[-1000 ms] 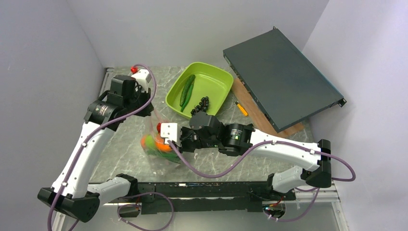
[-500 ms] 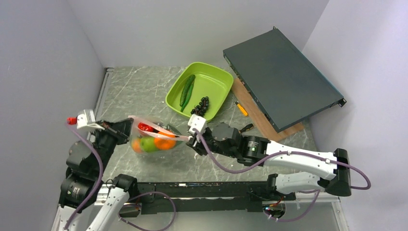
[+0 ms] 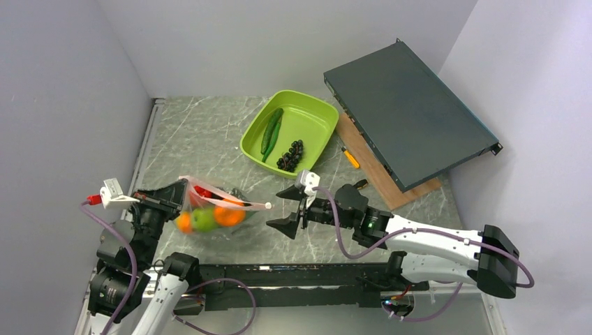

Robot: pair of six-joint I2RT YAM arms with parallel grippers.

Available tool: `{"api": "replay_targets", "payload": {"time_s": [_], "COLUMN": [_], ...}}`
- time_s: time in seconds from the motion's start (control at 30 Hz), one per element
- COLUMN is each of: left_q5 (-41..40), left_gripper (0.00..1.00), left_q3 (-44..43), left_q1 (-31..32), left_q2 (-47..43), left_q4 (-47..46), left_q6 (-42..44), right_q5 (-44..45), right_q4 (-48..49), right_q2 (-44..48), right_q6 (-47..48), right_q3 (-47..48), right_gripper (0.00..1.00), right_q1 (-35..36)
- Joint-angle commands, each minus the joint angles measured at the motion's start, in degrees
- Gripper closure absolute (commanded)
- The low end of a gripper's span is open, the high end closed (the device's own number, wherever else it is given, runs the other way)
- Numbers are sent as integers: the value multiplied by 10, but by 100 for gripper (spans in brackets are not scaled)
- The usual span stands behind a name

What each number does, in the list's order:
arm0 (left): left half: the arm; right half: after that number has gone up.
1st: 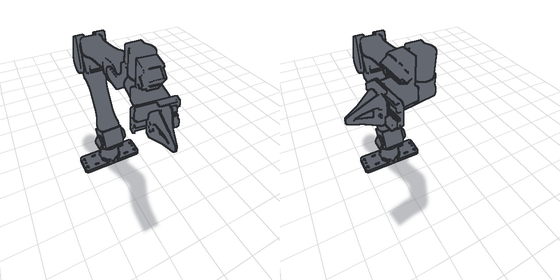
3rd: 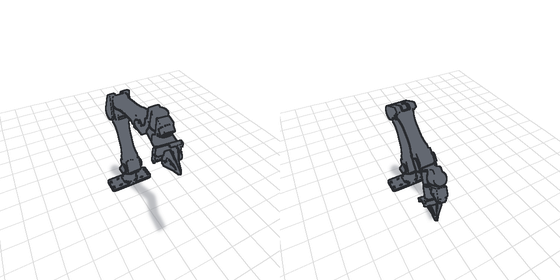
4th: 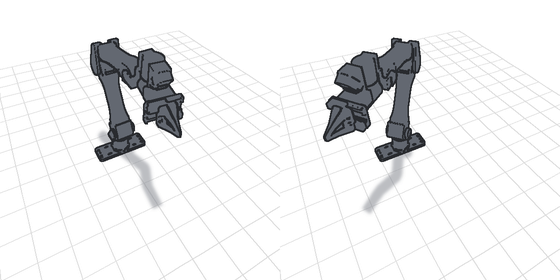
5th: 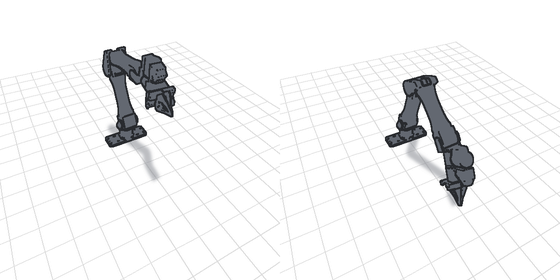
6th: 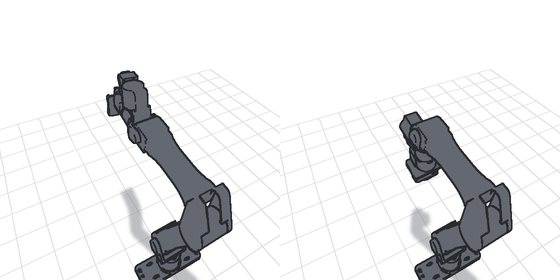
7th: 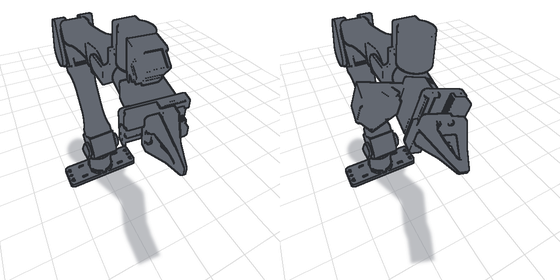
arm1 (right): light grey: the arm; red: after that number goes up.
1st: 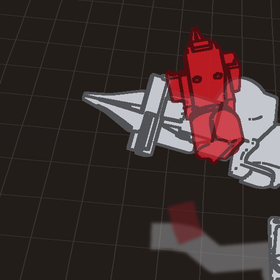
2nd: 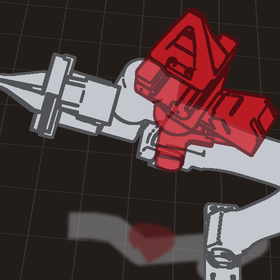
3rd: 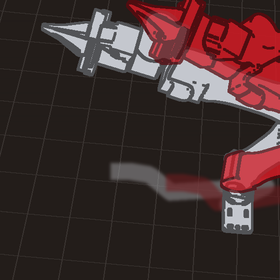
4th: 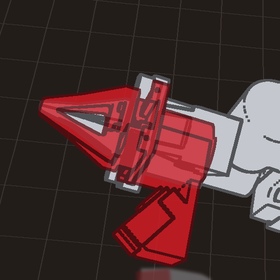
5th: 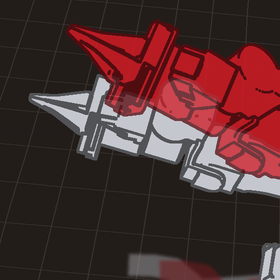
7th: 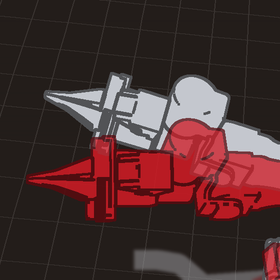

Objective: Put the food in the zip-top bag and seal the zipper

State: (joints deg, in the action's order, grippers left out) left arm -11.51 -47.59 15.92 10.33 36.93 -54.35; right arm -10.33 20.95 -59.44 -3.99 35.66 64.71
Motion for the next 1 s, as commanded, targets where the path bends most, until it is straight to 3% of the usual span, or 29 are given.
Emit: {"api": "replay_targets", "payload": {"time_s": [0.0,0.23,0.37,0.63,0.8,0.97], "left_q5": [-12,-6,-7,2,11,15], "left_gripper": [100,100,100,100,100,100], "left_q3": [-16,-23,-32,-23,-22,-27], "left_q1": [-4,-4,-4,-4,-4,-4], "left_q2": [-10,-4,-2,-1,4,7], "left_q4": [-20,-20,-16,-28,-35,-31], "left_q6": [-29,-32,-29,-41,-48,-49], "right_q5": [-75,-143,-170,-233,-233,-212], "right_q4": [160,248,257,223,288,366], "right_q2": [-20,-69,-73,-93,-142,-186], "right_q6": [-40,-110,-129,-81,-94,-135], "right_q3": [-15,-37,-51,-43,-36,-18], "right_gripper": [14,16,9,6,13,32], "right_q1": [-28,-83,-107,-108,-97,-93]}}
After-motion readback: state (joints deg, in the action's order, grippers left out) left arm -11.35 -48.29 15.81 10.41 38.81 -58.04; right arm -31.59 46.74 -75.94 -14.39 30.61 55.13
